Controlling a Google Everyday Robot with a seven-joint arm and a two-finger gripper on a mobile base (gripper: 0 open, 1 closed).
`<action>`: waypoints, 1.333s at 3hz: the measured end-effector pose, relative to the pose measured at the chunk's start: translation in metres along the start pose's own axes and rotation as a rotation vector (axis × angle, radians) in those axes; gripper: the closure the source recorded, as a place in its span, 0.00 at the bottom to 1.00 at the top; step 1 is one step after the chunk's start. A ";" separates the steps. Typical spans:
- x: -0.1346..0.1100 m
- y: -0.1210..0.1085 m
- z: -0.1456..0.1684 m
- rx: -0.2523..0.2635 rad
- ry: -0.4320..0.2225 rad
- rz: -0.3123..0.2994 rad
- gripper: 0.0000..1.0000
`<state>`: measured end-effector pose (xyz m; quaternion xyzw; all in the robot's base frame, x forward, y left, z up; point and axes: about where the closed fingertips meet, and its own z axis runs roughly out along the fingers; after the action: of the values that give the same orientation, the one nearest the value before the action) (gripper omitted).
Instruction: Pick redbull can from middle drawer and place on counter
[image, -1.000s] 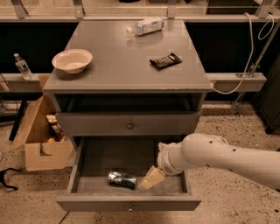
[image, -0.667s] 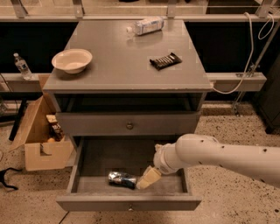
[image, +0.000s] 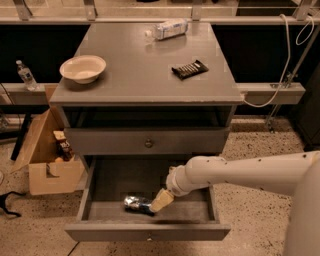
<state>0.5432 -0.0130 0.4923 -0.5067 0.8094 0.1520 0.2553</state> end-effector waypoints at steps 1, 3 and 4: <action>-0.002 -0.006 0.037 -0.008 0.000 -0.021 0.00; -0.011 -0.002 0.101 -0.017 -0.005 -0.071 0.00; -0.017 0.004 0.127 -0.035 -0.004 -0.090 0.00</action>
Offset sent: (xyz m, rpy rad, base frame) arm 0.0403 0.0606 -0.0841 -0.0154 -0.0310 0.0747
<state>0.5784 0.0653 0.3970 -0.5467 0.7824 0.1552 0.2545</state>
